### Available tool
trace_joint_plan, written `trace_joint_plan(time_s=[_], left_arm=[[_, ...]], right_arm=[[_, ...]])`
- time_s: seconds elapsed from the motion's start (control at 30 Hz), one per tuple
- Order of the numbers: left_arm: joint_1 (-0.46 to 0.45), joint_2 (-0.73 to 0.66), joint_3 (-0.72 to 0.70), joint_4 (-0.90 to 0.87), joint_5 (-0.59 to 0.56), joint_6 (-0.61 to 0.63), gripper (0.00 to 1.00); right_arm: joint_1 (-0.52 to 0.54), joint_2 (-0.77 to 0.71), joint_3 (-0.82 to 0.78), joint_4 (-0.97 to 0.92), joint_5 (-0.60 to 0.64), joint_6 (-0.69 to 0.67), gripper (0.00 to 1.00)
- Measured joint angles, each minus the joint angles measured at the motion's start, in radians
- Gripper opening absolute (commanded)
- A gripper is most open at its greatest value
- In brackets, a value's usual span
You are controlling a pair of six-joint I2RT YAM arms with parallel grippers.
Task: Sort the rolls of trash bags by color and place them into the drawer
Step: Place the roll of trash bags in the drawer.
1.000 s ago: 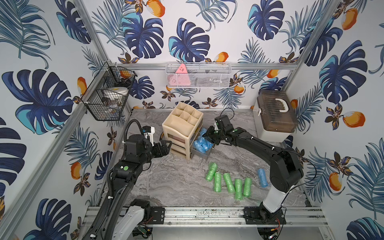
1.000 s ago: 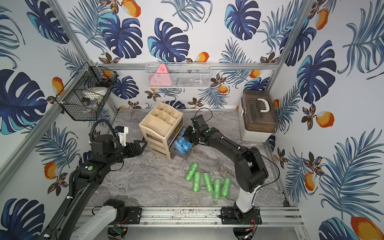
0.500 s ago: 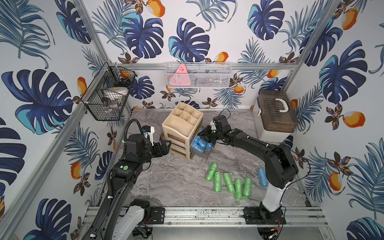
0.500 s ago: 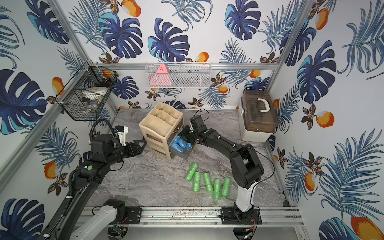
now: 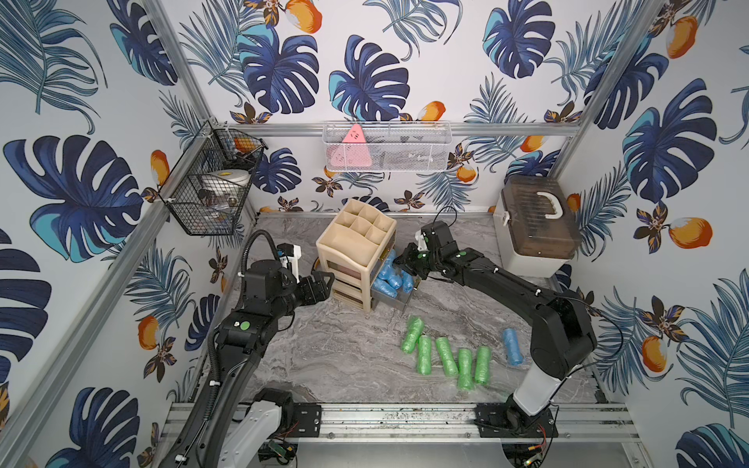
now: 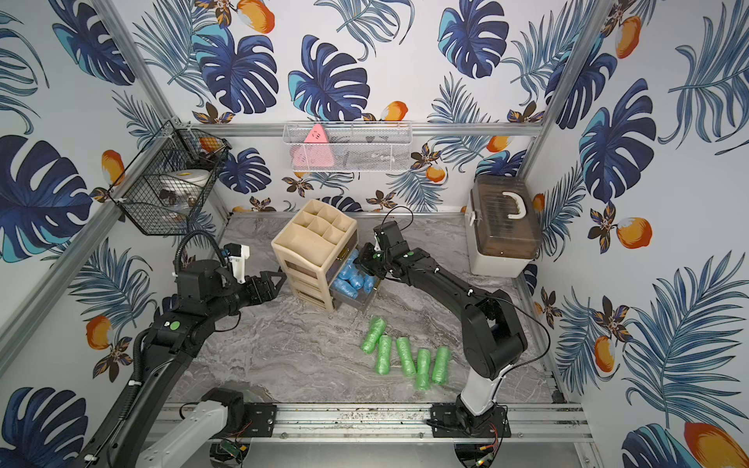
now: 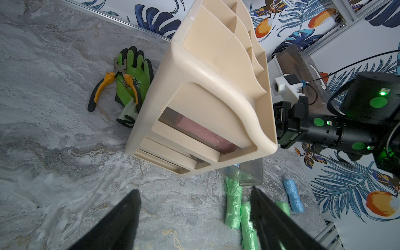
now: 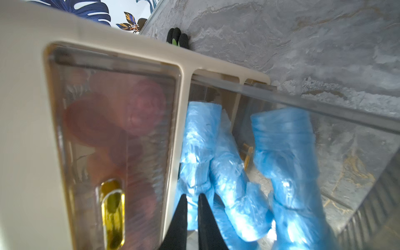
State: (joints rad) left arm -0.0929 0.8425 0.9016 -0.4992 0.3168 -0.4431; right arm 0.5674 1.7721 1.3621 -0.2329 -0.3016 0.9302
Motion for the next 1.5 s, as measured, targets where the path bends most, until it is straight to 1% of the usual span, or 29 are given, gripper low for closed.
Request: trace_joint_plan(time_s=[0.17, 0.33, 0.47, 0.63, 0.83, 1.17, 1.5], left_arm=[[0.0, -0.002, 0.002, -0.003, 0.0, 0.0, 0.83], [0.0, -0.001, 0.002, -0.012, -0.005, 0.0, 0.84], [0.0, 0.003, 0.003, -0.018, -0.007, 0.0, 0.84], [0.0, 0.016, 0.019, -0.023, -0.008, 0.0, 0.84], [0.0, 0.021, 0.039, -0.025, -0.016, 0.001, 0.84], [0.0, 0.018, 0.042, -0.026, -0.026, 0.001, 0.84], [0.0, 0.021, 0.04, -0.027, -0.025, 0.0, 0.84]], right_arm=[[0.0, 0.069, 0.007, 0.0, -0.02, -0.001, 0.1], [-0.001, 0.092, 0.026, 0.015, -0.036, -0.005, 0.12], [-0.001, 0.089, 0.023, 0.017, -0.036, -0.007, 0.17], [-0.001, 0.08, 0.016, 0.017, -0.051, -0.026, 0.17], [-0.001, 0.019, -0.01, 0.015, -0.046, -0.06, 0.2], [0.0, 0.044, 0.058, 0.003, -0.062, -0.098, 0.26], [0.0, 0.028, 0.046, -0.023, -0.066, -0.132, 0.24]])
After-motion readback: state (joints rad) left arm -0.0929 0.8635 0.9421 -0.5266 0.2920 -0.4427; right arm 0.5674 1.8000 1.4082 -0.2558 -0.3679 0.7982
